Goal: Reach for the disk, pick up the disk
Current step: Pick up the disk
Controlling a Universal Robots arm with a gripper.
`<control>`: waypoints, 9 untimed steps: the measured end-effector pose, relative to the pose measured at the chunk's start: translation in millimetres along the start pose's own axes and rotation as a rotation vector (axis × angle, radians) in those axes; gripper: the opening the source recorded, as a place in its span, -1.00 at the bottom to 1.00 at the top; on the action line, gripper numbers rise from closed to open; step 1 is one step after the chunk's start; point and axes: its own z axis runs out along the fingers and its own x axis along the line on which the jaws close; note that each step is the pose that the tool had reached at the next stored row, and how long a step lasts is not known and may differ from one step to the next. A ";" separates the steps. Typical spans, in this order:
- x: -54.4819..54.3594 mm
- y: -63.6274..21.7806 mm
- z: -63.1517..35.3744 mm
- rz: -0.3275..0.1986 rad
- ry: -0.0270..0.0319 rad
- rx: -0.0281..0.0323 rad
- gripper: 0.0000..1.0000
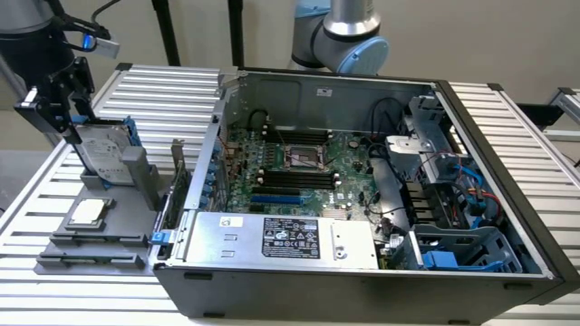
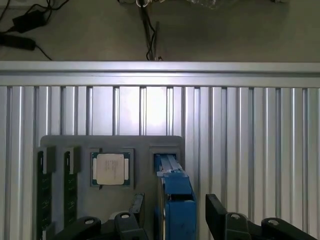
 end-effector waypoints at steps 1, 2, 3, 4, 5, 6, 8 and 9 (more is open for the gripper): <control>0.0 0.1 0.6 0.000 0.0001 0.0003 0.20; 0.0 0.2 1.2 0.000 0.0001 0.0006 0.20; 0.0 0.3 2.0 0.000 0.0000 0.0012 0.20; 0.0 0.5 2.7 0.000 0.0001 0.0015 0.20; 0.0 0.6 3.3 0.000 0.0001 0.0019 0.20; 0.0 0.8 3.7 0.000 0.0001 0.0021 0.20; 0.0 0.8 4.1 0.000 0.0002 0.0022 0.20; 0.0 0.8 4.3 0.000 0.0001 0.0022 0.20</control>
